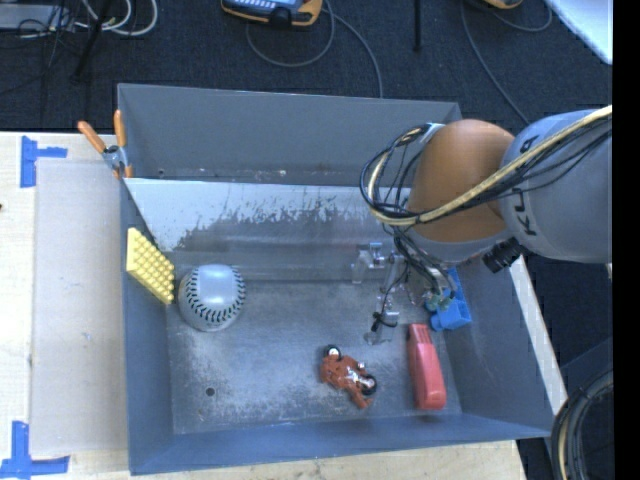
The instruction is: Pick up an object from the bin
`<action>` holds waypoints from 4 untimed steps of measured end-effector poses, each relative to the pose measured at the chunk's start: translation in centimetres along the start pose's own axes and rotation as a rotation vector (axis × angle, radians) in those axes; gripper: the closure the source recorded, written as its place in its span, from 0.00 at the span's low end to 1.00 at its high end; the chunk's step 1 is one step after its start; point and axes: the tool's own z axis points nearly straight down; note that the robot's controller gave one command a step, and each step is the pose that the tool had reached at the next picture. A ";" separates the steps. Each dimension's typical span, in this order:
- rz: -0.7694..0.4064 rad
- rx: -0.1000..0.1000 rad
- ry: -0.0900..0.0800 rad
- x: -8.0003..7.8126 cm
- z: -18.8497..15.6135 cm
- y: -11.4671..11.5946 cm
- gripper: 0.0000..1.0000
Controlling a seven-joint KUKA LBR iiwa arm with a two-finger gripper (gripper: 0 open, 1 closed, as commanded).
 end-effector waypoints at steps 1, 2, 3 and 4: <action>0.000 0.000 -0.007 -0.2 -0.5 0.0 0.00; -0.073 0.000 -0.009 2.4 2.5 -0.1 0.00; -0.200 0.001 -0.004 6.2 5.5 1.9 0.00; -0.291 -0.001 -0.001 7.7 6.3 2.7 0.00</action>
Offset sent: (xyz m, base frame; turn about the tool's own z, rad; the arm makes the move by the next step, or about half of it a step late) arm -0.0565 -0.0022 -0.0614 -0.1519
